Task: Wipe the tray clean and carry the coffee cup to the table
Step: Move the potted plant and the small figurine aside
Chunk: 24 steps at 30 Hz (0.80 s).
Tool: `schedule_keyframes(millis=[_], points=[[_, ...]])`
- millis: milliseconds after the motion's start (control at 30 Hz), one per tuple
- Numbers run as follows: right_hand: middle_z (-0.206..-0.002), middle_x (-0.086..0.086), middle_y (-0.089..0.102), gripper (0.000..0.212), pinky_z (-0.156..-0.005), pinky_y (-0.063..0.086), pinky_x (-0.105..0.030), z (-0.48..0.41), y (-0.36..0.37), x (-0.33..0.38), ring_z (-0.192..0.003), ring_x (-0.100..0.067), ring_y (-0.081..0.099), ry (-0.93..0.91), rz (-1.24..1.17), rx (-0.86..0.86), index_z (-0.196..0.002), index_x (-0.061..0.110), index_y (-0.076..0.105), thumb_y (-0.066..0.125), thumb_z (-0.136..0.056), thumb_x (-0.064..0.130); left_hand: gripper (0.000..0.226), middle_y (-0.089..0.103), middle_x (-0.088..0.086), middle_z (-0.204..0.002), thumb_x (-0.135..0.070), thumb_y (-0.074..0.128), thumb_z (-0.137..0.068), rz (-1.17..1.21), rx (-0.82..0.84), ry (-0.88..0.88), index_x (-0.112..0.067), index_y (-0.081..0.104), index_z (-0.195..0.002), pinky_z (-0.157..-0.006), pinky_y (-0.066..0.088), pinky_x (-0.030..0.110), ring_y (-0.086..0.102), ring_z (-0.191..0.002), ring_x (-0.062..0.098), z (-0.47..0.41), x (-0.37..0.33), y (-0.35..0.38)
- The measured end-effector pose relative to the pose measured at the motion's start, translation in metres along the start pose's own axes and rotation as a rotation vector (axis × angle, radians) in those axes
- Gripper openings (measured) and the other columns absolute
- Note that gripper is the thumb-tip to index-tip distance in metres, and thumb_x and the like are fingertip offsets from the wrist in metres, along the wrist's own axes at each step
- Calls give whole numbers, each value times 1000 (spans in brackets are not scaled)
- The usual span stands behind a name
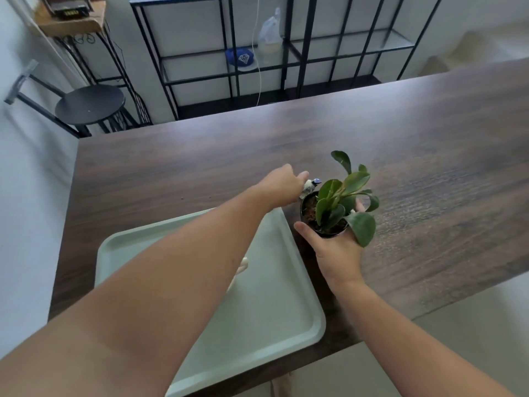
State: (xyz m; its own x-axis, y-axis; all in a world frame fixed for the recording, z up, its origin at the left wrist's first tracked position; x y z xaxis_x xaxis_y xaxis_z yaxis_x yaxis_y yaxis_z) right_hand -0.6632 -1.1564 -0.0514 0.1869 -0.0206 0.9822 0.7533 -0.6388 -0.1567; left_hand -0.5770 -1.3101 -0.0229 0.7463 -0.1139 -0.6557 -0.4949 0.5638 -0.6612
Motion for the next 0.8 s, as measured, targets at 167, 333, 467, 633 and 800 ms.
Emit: schedule_keyframes(millis=[167,333,467,633,800], points=[[-110,42,65,76,-103,47,-19,-8,-7,8,-114,5,63,-84,111,52,-115,65,52,96,-67,25,32,73,20,-111,-7,46,-95,57,-45,-16,0,71,-112,-88,56,42,69,-104,36,-4,-5,2],[-101,51,61,60,-91,40,1,-10,-3,36,-101,24,57,-175,129,81,-104,59,56,94,-67,31,35,76,21,-97,-1,42,-92,102,-145,-33,1,74,-105,-76,60,44,72,-93,37,13,9,-29],[-100,43,67,50,-85,43,3,-15,35,61,-100,20,62,-145,128,244,-105,51,62,91,-64,48,33,77,18,-89,-8,47,-90,151,-424,-46,-10,78,-99,-79,57,45,70,-88,37,58,69,-99],[-99,36,71,48,-93,45,-6,-19,139,92,-103,16,62,-164,152,581,-105,49,67,88,-63,57,33,77,16,-89,-12,45,-92,63,-677,-276,-14,77,-98,-82,55,43,69,-89,35,124,195,-180],[-111,11,76,65,-102,54,-34,-13,252,96,-107,-4,69,-151,118,876,-117,28,69,95,-59,41,34,74,13,-91,-13,41,-94,65,-697,-419,-13,74,-101,-75,49,34,67,-91,30,153,276,-207]])
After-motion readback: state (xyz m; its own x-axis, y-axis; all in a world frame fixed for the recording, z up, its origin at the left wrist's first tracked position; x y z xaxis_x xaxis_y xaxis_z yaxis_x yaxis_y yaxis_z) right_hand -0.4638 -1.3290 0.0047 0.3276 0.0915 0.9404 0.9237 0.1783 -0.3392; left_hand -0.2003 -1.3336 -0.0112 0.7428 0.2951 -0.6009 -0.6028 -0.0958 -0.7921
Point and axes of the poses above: each hand's wrist, its own z-axis away from the middle knuckle, its own y-axis out of the palm, x = y × z, the point moved 5 cm from there along -z, towards the middle knuckle
